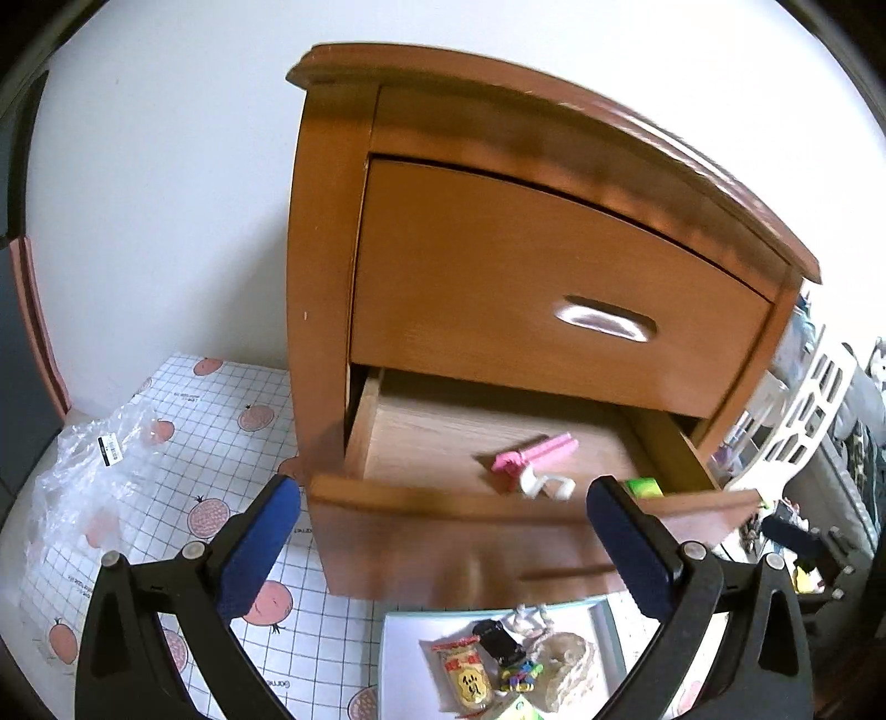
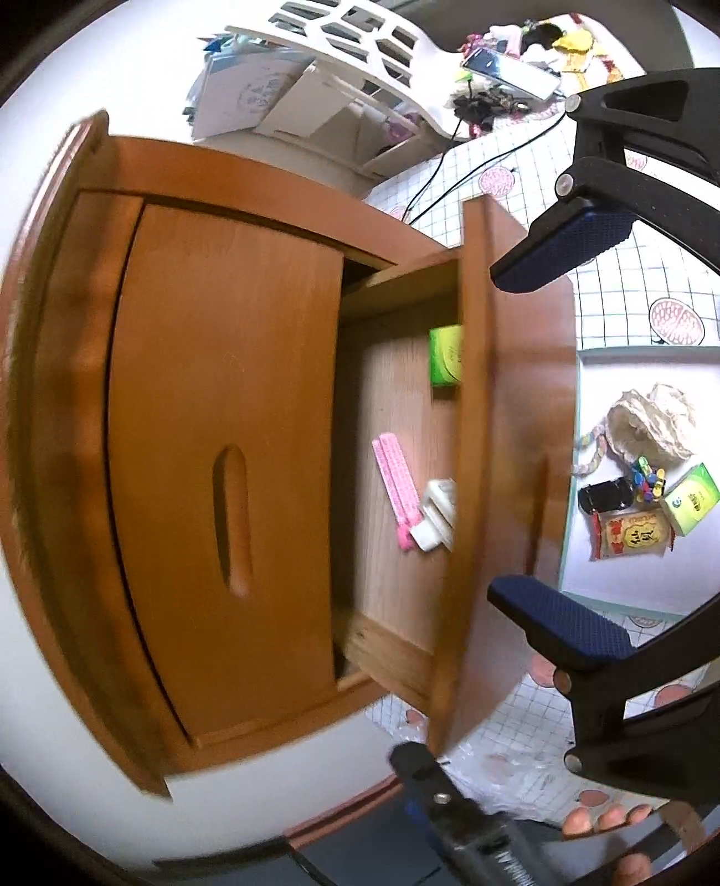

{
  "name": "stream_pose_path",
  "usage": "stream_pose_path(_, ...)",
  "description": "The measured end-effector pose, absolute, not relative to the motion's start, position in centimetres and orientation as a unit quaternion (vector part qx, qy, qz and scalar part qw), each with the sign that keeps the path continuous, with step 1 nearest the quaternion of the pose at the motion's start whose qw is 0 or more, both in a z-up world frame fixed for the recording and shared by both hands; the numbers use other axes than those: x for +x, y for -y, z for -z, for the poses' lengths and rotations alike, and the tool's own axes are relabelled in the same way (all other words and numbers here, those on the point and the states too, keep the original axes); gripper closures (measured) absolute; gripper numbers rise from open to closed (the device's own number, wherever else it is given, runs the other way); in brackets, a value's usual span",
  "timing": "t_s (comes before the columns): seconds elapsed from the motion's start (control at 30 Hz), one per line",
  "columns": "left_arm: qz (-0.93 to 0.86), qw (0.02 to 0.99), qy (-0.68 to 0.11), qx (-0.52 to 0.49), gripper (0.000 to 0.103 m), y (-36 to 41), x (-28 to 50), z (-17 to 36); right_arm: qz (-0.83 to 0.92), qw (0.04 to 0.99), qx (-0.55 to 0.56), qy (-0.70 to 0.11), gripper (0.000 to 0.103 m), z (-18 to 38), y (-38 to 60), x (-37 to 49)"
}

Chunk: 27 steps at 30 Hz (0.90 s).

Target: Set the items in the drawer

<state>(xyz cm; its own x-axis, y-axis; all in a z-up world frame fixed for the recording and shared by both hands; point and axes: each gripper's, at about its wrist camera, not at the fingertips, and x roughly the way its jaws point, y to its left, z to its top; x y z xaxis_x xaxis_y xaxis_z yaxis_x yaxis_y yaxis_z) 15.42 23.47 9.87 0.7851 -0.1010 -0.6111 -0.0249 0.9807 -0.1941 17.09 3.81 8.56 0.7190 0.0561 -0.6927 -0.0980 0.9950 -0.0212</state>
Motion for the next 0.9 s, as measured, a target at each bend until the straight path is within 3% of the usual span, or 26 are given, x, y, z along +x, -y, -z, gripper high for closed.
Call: stream_pose_path(0.9, 0.030, 0.851, -0.513, -0.105, 0.000, -22.7, 12.6, 5.6, -0.028, 0.835, 0.062, -0.546, 0.000, 7.3, -1.3, 13.3)
